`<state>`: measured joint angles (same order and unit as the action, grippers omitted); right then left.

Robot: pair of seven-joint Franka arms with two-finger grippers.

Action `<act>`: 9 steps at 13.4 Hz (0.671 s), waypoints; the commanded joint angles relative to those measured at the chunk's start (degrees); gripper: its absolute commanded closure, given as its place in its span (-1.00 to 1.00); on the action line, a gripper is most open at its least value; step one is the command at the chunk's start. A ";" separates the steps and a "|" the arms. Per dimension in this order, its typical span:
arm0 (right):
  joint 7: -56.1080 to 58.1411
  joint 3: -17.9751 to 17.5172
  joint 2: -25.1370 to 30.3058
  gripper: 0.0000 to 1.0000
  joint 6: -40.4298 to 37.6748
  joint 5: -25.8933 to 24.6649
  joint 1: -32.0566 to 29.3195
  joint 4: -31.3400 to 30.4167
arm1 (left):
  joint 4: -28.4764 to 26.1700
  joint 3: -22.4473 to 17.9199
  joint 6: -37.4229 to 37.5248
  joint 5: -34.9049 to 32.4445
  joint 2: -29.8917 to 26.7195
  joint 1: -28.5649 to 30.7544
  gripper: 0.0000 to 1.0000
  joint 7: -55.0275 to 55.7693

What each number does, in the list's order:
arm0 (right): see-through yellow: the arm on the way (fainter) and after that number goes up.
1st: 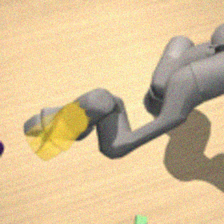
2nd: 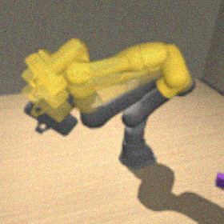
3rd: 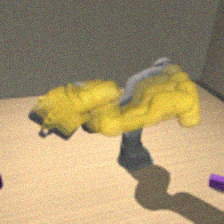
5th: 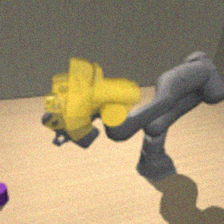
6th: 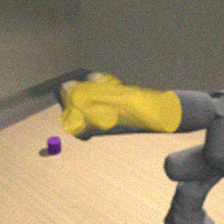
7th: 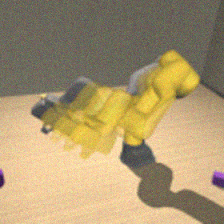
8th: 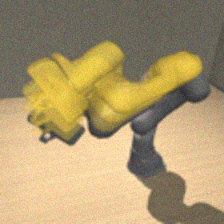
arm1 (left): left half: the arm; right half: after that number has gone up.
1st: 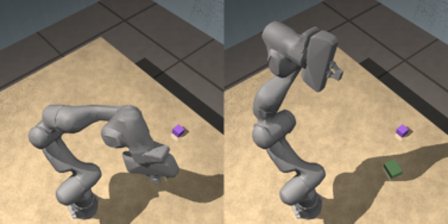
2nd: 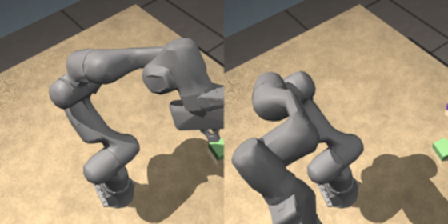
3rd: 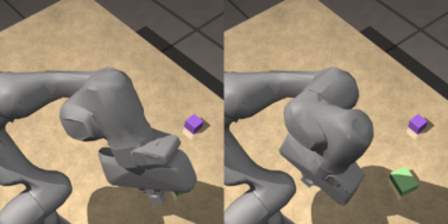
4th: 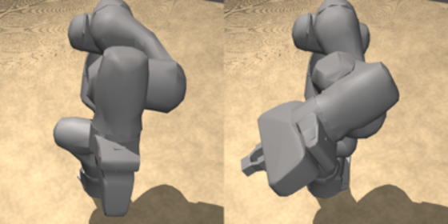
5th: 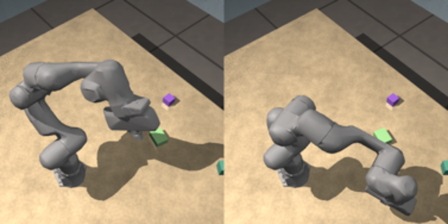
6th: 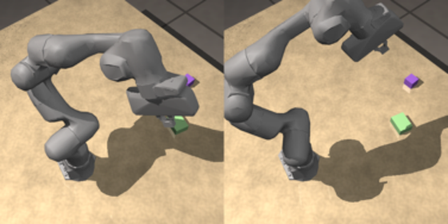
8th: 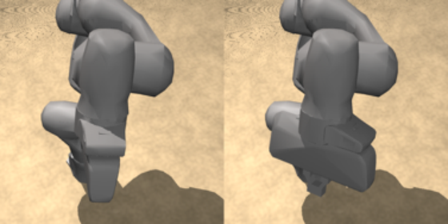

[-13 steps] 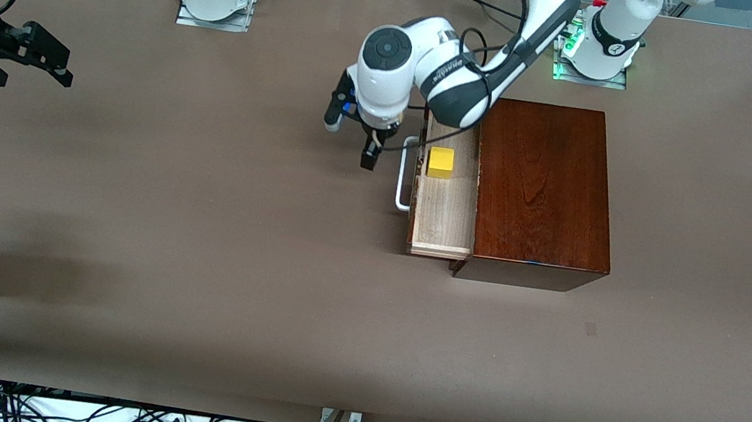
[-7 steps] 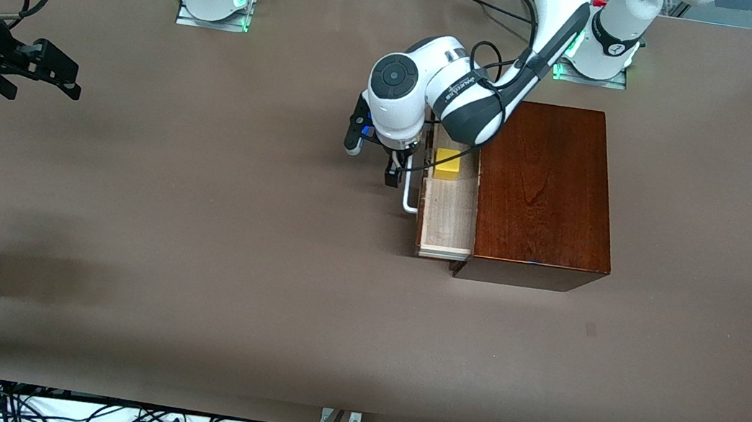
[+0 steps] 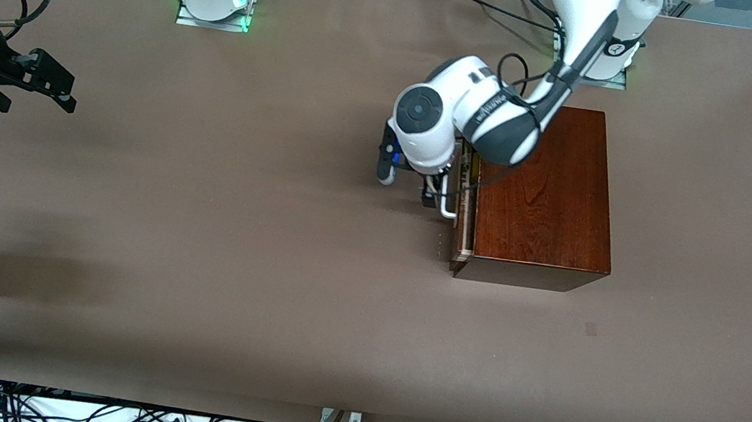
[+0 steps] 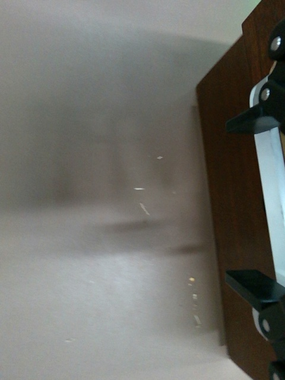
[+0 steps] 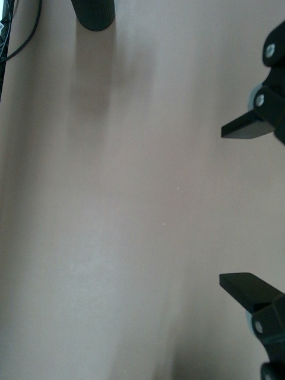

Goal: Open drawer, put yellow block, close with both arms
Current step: 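Push the drawer front into the box with the left gripper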

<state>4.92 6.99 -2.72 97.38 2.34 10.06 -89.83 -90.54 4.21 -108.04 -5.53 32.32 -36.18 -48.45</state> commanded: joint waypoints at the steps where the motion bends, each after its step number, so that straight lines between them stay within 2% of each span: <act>1: -0.61 -0.22 -0.62 -1.00 -0.35 0.91 0.48 1.24 | -0.08 -0.52 1.95 -3.42 -1.56 2.07 -1.00 -1.91; 5: -0.17 -0.22 -0.62 -1.00 -0.53 0.30 0.48 1.33 | 0.71 0.01 1.86 -2.65 -2.70 1.99 -1.00 -0.87; 7: -0.17 -0.22 -0.62 -1.00 -0.62 0.21 0.48 1.33 | 1.85 0.10 1.95 1.90 -5.24 2.07 -1.00 2.89; 9: -0.17 -0.39 -0.62 -1.00 -0.70 0.21 0.57 1.33 | 2.12 -0.34 4.04 7.01 -8.84 2.16 -1.00 11.22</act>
<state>4.89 6.78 -2.85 97.53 2.33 10.56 -89.81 -88.09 4.14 -106.81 -2.09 27.88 -34.23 -43.12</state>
